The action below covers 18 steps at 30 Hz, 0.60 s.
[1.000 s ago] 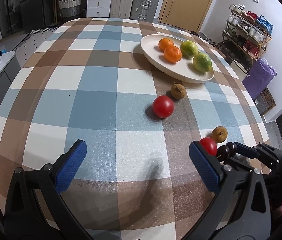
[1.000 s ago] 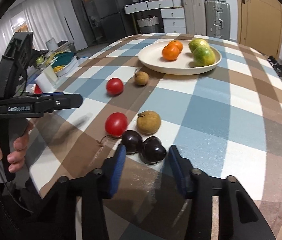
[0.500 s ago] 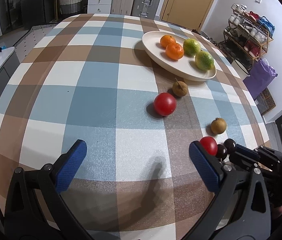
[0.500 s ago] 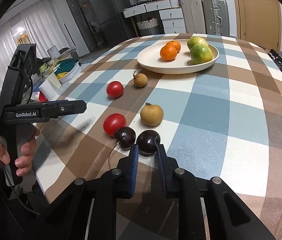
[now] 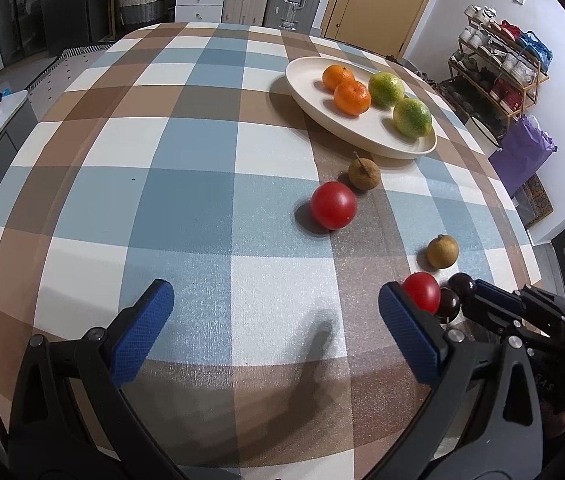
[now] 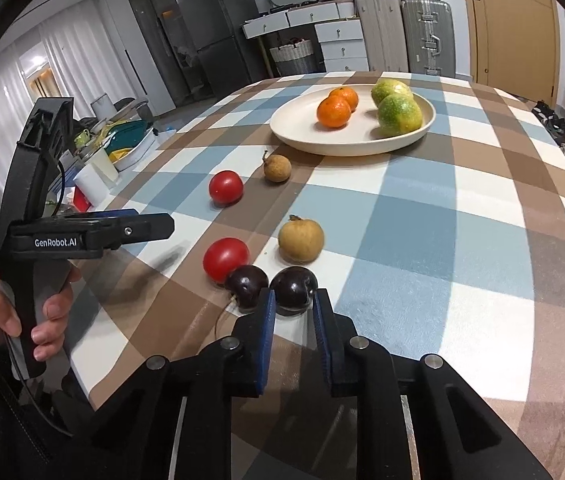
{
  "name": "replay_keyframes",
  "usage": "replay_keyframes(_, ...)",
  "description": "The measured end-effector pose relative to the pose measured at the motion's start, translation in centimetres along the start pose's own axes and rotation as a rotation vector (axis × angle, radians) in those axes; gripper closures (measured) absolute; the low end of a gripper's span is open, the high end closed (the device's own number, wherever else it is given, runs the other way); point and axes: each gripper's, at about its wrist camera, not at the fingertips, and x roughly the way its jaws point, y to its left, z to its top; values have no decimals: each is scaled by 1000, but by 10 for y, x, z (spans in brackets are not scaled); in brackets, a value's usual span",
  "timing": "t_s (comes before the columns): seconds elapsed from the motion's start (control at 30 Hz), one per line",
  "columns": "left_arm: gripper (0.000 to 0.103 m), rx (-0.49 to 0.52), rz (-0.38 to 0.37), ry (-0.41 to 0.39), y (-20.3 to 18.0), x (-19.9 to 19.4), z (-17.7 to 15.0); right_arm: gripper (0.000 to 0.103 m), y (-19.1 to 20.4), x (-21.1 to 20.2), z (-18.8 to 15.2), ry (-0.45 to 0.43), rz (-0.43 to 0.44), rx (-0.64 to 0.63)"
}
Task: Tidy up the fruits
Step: 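Grasp a dark plum with the right tool while the left tool approaches a red tomato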
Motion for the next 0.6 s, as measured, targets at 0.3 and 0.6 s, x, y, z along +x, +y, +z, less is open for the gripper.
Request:
replay_keyframes(0.3,1,-11,2,10,4,5,2,77,0,12,16,6,-3,15)
replay_keyframes(0.6,1,-22,3,16,10,11,5,76,-7,24,23,19,25,60)
